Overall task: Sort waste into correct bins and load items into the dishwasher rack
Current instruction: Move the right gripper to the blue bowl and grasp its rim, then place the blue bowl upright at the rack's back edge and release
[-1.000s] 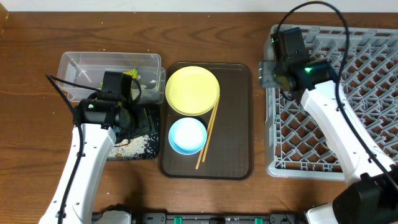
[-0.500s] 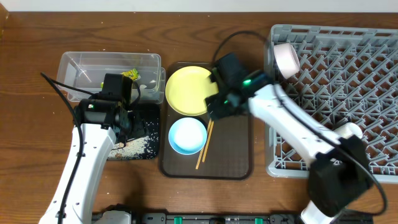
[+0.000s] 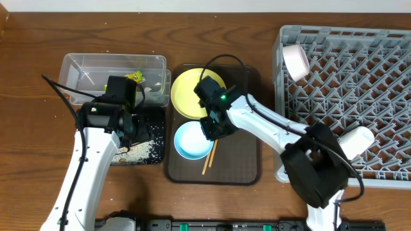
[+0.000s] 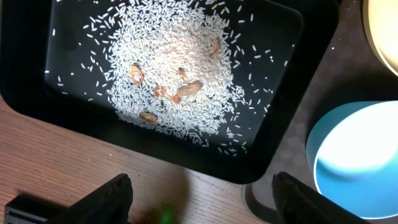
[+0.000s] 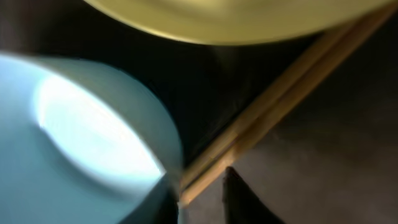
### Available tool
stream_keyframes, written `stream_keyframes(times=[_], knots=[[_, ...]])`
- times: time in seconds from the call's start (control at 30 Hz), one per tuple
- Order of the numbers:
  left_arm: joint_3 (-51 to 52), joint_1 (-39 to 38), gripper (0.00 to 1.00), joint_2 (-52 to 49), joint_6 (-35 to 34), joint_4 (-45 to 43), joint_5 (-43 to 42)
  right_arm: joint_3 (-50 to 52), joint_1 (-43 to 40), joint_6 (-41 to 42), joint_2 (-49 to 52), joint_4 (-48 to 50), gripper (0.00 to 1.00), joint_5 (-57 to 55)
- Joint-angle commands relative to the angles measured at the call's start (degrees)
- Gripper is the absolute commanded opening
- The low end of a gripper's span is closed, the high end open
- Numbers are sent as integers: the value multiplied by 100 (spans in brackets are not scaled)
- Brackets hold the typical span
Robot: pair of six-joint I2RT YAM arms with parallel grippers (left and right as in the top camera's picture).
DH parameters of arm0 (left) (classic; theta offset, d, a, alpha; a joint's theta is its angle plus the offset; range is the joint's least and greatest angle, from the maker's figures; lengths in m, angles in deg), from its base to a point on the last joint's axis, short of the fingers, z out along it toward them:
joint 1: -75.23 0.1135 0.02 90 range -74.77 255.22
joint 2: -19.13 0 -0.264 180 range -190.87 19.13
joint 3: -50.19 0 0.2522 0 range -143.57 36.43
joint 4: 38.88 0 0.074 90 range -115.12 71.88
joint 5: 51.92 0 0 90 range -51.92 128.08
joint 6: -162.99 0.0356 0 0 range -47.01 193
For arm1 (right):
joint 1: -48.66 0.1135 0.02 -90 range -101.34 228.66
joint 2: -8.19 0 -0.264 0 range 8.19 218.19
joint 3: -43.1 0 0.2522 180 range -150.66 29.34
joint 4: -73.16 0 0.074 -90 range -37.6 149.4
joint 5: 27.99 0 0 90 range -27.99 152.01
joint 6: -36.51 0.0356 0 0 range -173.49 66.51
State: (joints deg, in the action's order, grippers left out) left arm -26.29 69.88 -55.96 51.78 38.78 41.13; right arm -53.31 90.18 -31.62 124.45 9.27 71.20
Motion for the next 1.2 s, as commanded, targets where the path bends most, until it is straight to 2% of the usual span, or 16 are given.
stream_keyframes(times=[0.0,0.07,0.2,0.37,0.73,0.9,1.17], knots=[[-61,20,75,72,-76,15,105,15,31,188,83,4,9,13],[-61,20,75,72,-76,15,105,-2,9,188,22,24,4,7],[-61,20,75,72,-76,13,105,-149,-142,162,-258,20,2,-216],[-61,20,75,72,-76,13,103,-369,-518,0,-957,-4,1,-1064],[-61,20,75,72,-76,11,83,-426,-2133,-518,-2426,13,1,-2944],[-61,20,75,72,-76,-4,61,-424,-3025,-1244,-2492,293,1,-3969],[-61,20,75,72,-74,-26,61,-424,-3864,-2798,-2312,1794,1,-5501]])
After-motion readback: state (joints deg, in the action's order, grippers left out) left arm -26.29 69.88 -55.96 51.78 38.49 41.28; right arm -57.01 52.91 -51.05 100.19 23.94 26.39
